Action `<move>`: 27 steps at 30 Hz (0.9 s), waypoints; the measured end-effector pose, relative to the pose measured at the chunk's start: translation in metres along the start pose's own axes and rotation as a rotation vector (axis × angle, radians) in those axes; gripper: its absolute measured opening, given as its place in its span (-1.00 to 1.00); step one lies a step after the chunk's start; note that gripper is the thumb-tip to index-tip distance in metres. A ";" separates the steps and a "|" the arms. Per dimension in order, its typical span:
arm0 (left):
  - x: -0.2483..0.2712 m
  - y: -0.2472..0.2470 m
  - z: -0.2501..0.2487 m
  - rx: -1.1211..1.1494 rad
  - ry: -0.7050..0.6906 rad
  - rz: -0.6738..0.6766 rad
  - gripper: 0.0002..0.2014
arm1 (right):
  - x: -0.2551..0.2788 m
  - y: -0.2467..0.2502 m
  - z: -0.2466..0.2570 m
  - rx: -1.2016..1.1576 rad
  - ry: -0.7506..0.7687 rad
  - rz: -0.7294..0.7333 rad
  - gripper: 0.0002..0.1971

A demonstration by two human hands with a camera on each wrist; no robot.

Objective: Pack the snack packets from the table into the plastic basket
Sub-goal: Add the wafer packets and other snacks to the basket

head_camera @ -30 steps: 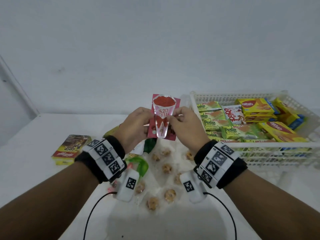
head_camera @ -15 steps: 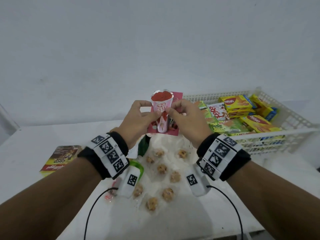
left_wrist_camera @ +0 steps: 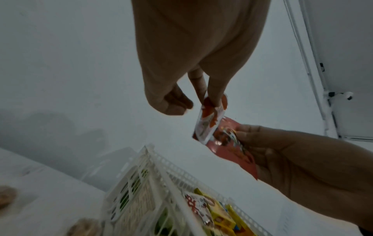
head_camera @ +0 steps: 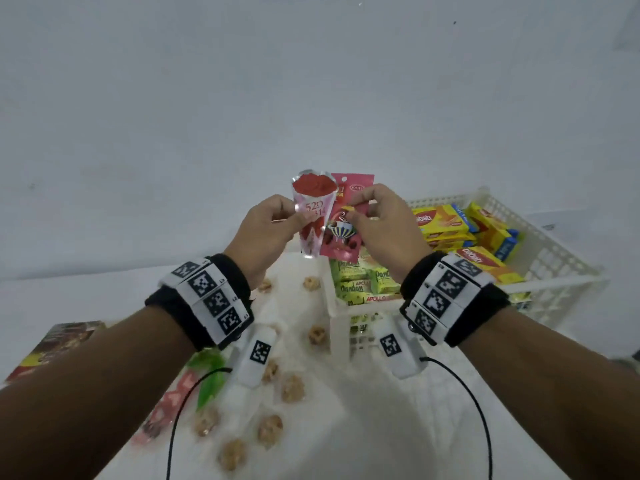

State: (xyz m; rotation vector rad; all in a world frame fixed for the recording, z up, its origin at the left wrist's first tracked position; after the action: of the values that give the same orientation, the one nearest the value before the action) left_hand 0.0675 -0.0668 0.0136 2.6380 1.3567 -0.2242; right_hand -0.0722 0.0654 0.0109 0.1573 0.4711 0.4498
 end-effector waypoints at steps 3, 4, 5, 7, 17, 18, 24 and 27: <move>-0.011 -0.020 -0.007 0.029 0.040 -0.065 -0.82 | -0.036 0.028 -0.012 -0.016 -0.082 0.035 -0.67; -0.014 -0.026 -0.009 0.021 0.041 -0.081 -0.84 | -0.048 0.034 -0.016 -0.007 -0.103 0.058 -0.61; -0.016 -0.031 -0.011 0.009 0.039 -0.100 -0.85 | -0.058 0.040 -0.019 0.009 -0.113 0.090 -0.57; -0.019 -0.041 -0.014 -0.006 0.049 -0.141 -0.86 | -0.077 0.045 -0.025 0.033 -0.114 0.157 -0.59; -0.037 -0.057 -0.006 -0.134 0.125 -0.160 -0.61 | -0.134 0.028 -0.049 0.210 -0.162 0.412 -0.71; -0.040 -0.057 -0.005 -0.144 0.122 -0.150 -0.62 | -0.138 0.025 -0.053 0.234 -0.159 0.422 -0.71; -0.053 -0.057 0.003 -0.166 0.129 -0.101 -0.60 | -0.157 0.005 -0.072 0.375 -0.162 0.525 -0.69; -0.061 -0.054 0.007 -0.158 0.146 -0.078 -0.58 | -0.150 0.000 -0.064 0.440 -0.166 0.562 -0.90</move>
State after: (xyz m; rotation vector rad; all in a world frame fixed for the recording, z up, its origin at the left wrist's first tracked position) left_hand -0.0122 -0.0851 0.0149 2.5155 1.4583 0.0650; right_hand -0.2218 0.0007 0.0146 0.7583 0.3523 0.8709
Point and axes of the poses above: each hand's wrist, its own x-axis away from the middle knuckle, its own y-axis out of the back of the hand, z = x × y, the point moved 1 cm from there along -x, towards the middle knuckle, and after that the axes turned 11 degrees about -z, right-handed, at the moved point
